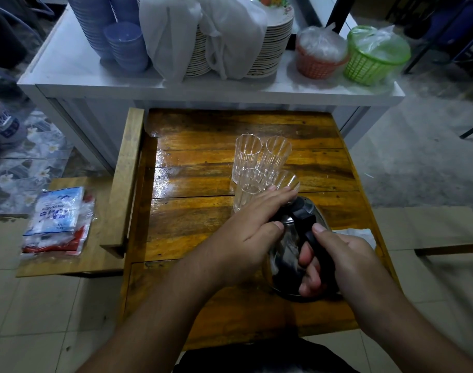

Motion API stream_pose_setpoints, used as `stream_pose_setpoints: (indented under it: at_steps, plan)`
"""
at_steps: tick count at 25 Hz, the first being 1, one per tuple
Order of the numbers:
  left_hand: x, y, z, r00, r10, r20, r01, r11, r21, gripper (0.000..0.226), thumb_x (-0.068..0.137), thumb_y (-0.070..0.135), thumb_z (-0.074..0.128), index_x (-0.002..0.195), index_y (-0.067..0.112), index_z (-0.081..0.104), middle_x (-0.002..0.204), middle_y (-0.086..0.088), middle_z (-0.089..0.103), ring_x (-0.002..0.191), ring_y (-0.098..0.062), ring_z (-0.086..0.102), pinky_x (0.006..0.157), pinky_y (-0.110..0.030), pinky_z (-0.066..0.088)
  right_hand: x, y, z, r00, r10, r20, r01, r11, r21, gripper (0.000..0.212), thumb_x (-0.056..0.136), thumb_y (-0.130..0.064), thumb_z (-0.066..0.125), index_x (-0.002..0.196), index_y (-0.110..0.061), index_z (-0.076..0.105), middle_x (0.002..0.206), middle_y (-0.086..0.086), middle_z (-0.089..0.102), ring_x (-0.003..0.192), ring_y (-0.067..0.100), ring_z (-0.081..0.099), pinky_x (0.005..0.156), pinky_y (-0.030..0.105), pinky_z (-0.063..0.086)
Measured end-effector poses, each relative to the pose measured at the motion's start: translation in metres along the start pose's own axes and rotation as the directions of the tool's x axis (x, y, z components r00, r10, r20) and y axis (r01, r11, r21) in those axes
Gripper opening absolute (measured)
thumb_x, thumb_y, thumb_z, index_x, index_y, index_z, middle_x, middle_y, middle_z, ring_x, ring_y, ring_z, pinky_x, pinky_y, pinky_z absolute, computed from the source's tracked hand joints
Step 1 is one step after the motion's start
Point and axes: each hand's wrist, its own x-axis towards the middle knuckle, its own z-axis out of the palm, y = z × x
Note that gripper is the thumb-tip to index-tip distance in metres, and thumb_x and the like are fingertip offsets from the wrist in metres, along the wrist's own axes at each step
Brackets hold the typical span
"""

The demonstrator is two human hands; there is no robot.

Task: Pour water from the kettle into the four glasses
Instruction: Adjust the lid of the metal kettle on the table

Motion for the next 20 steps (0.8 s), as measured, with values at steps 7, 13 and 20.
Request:
stream_pose_setpoints:
  at_steps: [7,13,20]
  plan:
    - [0.0010,0.0033,0.0012,1.000,0.016,-0.002,-0.016,1.000,-0.004,0.060,0.094,0.031,0.033,0.153,0.036,0.026,0.160,0.021,0.020,0.144,0.013,0.003,0.110,-0.014,0.008,-0.0017,-0.0051,-0.0031,1.000,-0.001,-0.006,0.001,1.000,0.002,0.053,0.102,-0.034,0.045,0.063,-0.006,0.066,0.045,0.017,0.055,0.045,0.032,0.063,0.051,0.034,0.054]
    - [-0.0004,0.0076,-0.0009,1.000,0.018,-0.002,-0.018,1.000,-0.007,0.060,0.095,0.031,0.034,0.153,0.036,0.025,0.158,0.024,0.020,0.142,0.016,0.002,0.107,-0.010,0.007,-0.0050,-0.0099,-0.0047,1.000,-0.006,0.001,0.006,1.000,-0.007,0.053,0.101,-0.034,0.045,0.059,-0.009,0.067,0.045,0.017,0.055,0.046,0.033,0.063,0.049,0.034,0.054]
    - [-0.0003,0.0047,0.0009,1.000,0.025,-0.008,-0.025,1.000,0.004,0.059,0.095,0.031,0.034,0.153,0.036,0.025,0.156,0.025,0.021,0.143,0.015,0.002,0.109,-0.013,0.007,-0.0019,-0.0058,-0.0062,1.000,-0.010,0.005,0.010,1.000,0.008,0.053,0.101,-0.034,0.046,0.057,-0.012,0.067,0.045,0.017,0.054,0.046,0.033,0.063,0.050,0.034,0.054]
